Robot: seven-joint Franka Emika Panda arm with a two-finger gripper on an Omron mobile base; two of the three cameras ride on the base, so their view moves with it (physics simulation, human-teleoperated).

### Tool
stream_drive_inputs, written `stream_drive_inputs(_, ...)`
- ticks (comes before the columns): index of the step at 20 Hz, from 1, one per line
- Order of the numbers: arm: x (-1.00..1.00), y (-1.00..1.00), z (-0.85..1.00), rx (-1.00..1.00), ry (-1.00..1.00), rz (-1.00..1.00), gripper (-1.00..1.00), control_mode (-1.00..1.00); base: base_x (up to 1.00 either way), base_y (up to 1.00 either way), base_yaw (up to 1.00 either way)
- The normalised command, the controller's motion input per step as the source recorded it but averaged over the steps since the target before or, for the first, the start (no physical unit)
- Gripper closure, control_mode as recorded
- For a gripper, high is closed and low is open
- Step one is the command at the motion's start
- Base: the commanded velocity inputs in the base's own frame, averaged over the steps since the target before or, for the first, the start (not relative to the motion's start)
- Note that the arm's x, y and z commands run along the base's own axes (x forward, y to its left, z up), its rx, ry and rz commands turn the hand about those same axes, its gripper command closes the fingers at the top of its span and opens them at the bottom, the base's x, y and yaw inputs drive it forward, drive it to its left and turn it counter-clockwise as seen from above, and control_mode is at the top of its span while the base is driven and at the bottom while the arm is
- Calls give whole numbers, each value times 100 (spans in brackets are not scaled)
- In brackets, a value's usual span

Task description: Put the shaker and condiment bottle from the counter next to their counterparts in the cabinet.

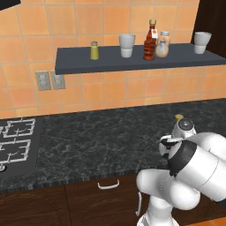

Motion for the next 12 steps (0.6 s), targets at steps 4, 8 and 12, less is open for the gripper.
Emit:
stream_drive_inputs(4,26,-1,-40,0,5,0,-100,-100,0,0,0)
stream_drive_inputs(8,20,2,-36,0,2,0,100,-100,0,0,0)
stream_drive_inputs(12,20,0,-41,0,2,0,100,-100,0,0,0)
